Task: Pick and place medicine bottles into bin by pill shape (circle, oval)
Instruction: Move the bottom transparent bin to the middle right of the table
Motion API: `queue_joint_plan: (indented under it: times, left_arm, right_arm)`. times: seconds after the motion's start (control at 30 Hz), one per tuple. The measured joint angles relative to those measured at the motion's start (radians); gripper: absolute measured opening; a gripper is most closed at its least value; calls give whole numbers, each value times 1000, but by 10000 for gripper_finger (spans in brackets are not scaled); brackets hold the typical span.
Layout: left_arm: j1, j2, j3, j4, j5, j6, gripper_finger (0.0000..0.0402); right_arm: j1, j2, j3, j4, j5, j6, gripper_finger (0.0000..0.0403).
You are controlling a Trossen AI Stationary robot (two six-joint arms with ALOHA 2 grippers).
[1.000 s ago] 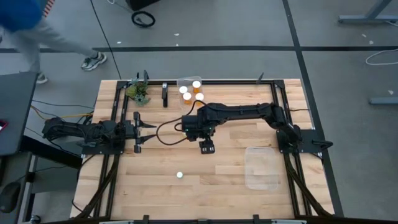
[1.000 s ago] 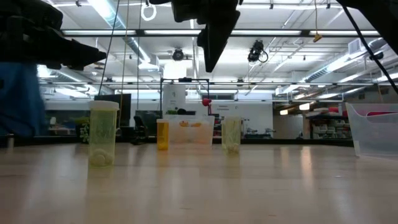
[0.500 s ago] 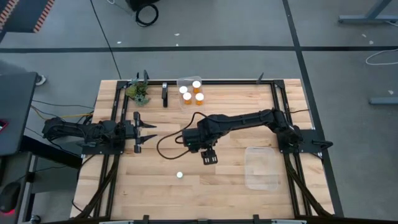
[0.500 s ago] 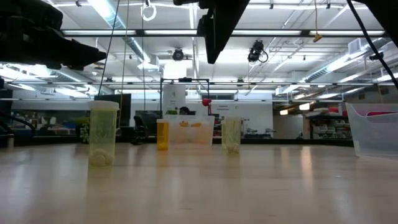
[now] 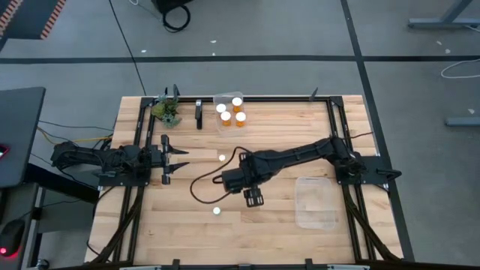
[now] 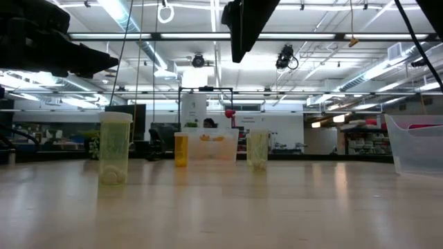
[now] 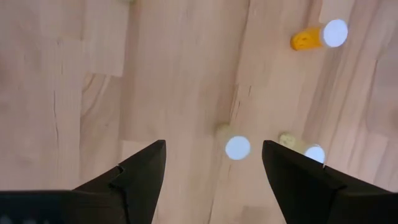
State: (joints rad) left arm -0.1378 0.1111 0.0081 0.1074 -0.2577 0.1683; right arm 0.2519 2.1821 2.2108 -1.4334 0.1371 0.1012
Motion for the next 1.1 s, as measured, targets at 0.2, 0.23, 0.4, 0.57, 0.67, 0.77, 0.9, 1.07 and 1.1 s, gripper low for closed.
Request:
queue_joint_plan:
  times: [0.2,0.23,0.4,0.57,0.67,0.77,0.9,1.07,1.1]
  left_arm:
    - [0,0,0,0,0,0,177]
    - [0,0,0,2,0,0,178]
    - [0,0,0,-4,0,0,181]
    - [0,0,0,-5,0,0,177]
    - [0,0,0,-4,1,0,178]
    - [0,0,0,-4,0,0,181]
    - [0,0,0,-4,0,0,179]
    - [0,0,0,-5,0,0,177]
    - [0,0,0,-5,0,0,178]
  right_arm:
    - [35,-38,-140,93,20,37,273]
    - [36,-54,-176,112,19,46,273]
    - [48,-199,-400,235,3,132,273]
    - [67,-399,-601,318,11,277,273]
    - [83,-498,-697,308,15,373,273]
    - [99,-588,-784,301,31,443,273]
    - [105,-678,-912,300,43,492,273]
    - [104,-730,-1062,298,42,528,273]
    - [104,-732,-1083,297,38,528,273]
